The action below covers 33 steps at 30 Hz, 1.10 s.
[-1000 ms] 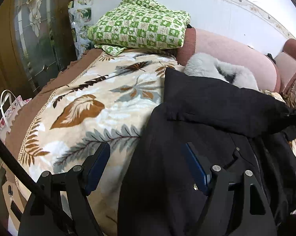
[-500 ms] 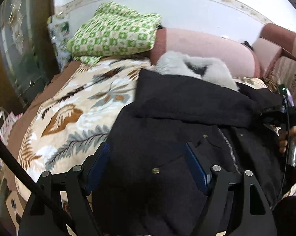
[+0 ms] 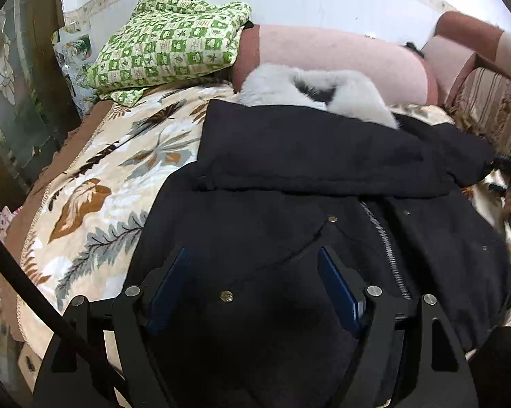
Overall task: Fold large clothes
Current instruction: 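Grasp the other sleeve with the right gripper and fold it across the coat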
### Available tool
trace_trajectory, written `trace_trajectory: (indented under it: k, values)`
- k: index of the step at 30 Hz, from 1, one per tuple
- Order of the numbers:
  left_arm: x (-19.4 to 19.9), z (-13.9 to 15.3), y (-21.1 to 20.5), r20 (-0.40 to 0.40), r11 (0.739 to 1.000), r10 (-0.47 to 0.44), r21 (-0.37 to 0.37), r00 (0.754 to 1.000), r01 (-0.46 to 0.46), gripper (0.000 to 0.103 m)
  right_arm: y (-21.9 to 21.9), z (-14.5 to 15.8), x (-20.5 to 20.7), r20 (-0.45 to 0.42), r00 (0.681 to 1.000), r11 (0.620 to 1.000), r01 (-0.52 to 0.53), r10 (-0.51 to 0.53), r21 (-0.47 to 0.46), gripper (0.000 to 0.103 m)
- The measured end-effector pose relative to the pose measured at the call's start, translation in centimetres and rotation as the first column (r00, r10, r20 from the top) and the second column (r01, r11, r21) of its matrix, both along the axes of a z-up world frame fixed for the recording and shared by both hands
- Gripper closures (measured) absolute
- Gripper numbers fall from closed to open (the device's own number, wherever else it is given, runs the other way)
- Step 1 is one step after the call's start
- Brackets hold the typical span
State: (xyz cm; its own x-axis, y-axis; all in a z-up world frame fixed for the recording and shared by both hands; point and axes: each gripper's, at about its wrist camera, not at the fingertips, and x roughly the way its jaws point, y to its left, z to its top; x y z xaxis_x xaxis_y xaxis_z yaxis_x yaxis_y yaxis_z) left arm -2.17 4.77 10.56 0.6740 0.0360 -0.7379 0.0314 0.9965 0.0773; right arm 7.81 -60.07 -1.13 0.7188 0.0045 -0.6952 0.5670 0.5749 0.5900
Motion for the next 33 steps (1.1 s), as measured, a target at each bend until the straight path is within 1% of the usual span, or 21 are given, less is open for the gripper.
trace_trajectory:
  k: [2,3,4,7,8,9,10,11,13,16,17,19,20,22,23,24,26,28,29,31,33]
  values:
    - [0.7,-0.5,0.0,-0.017,1.000,0.013,0.028,1.000,-0.013,0.027,-1.6,-0.9,1.3,0.036,0.999,0.998,0.017,-0.020,0.066,0.042]
    - [1.0,-0.7,0.0,-0.027,0.999,0.019,0.031,0.999,-0.018,0.027,-1.7,-0.8,1.9,0.051,0.998,0.996,0.024,-0.028,0.083,0.041]
    - [1.3,-0.9,0.1,-0.036,0.999,0.025,0.027,0.999,-0.024,0.027,-1.8,-0.8,2.4,0.064,0.997,0.995,0.026,-0.033,0.096,0.038]
    - [1.8,-1.3,0.3,-0.060,0.999,0.036,-0.006,0.998,-0.036,0.027,-2.6,-0.9,3.8,0.067,0.996,0.991,0.059,-0.067,0.118,0.039]
    - [1.9,-1.4,0.4,-0.064,0.999,0.036,-0.013,0.997,-0.037,0.027,-2.7,-0.9,3.8,0.068,0.995,0.988,0.069,-0.079,0.135,0.047]
    - [1.8,-1.5,0.5,-0.069,0.999,0.038,-0.019,0.997,-0.040,0.027,-3.0,-0.9,3.8,0.071,0.993,0.983,0.079,-0.092,0.166,0.077]
    - [1.7,-1.5,0.6,-0.070,0.999,0.040,-0.023,0.997,-0.042,0.027,-3.2,-0.7,3.7,0.085,0.992,0.977,0.070,-0.089,0.203,0.084]
    - [1.6,-1.4,0.8,-0.069,0.999,0.040,-0.026,0.997,-0.042,0.027,-3.3,0.2,3.5,0.102,0.990,0.974,0.071,-0.094,0.213,0.087]
    - [1.1,-1.1,1.3,-0.053,0.998,0.047,-0.034,0.998,-0.049,0.027,-2.6,2.6,2.6,0.123,0.989,0.985,0.062,-0.082,0.160,0.091]
    - [0.4,-0.6,2.4,-0.037,0.996,0.066,-0.064,0.997,-0.069,0.027,-0.2,8.0,2.3,0.128,0.992,1.000,0.017,-0.018,0.010,0.093]
    - [0.1,-0.5,2.7,-0.034,0.994,0.073,-0.080,0.997,-0.076,0.027,1.3,10.6,2.1,0.130,0.991,0.998,-0.007,0.015,-0.062,0.093]
    - [-0.7,-0.1,3.7,-0.029,0.989,0.090,-0.114,0.996,-0.092,0.027,4.1,14.3,2.1,0.120,0.990,0.983,-0.049,0.071,-0.178,0.093]
    - [-1.1,0.0,3.9,-0.026,0.988,0.094,-0.123,0.995,-0.096,0.027,6.1,16.3,2.1,0.119,0.987,0.967,-0.078,0.110,-0.244,0.094]
    - [-2.1,0.5,4.6,-0.013,0.984,0.108,-0.142,0.994,-0.109,0.027,10.0,19.1,1.6,0.119,0.975,0.930,-0.137,0.187,-0.341,0.094]
    - [-2.4,0.7,4.9,-0.006,0.983,0.114,-0.147,0.993,-0.114,0.027,13.1,20.9,1.7,0.119,0.961,0.898,-0.185,0.251,-0.400,0.094]
    - [-2.9,0.9,5.2,0.001,0.981,0.119,-0.153,0.993,-0.118,0.027,15.3,21.7,1.4,0.122,0.947,0.876,-0.220,0.298,-0.430,0.095]
    - [-3.7,1.4,5.8,0.016,0.978,0.131,-0.166,0.991,-0.126,0.027,21.0,23.1,1.6,0.115,0.901,0.817,-0.319,0.419,-0.481,0.095]
    - [-4.4,1.8,6.3,0.028,0.975,0.142,-0.177,0.989,-0.135,0.027,26.0,23.2,1.6,0.091,0.851,0.757,-0.406,0.518,-0.511,0.095]
    - [-4.9,2.1,6.6,0.036,0.973,0.149,-0.184,0.988,-0.140,0.027,28.9,22.7,1.8,0.072,0.818,0.720,-0.457,0.571,-0.522,0.095]
    - [-5.7,2.6,7.3,0.050,0.969,0.164,-0.195,0.985,-0.151,0.027,35.0,20.8,2.3,0.016,0.747,0.639,-0.557,0.664,-0.530,0.095]
    - [-6.4,3.1,7.9,0.063,0.966,0.176,-0.205,0.982,-0.159,0.027,39.7,17.6,2.7,-0.060,0.696,0.568,-0.630,0.716,-0.529,0.095]
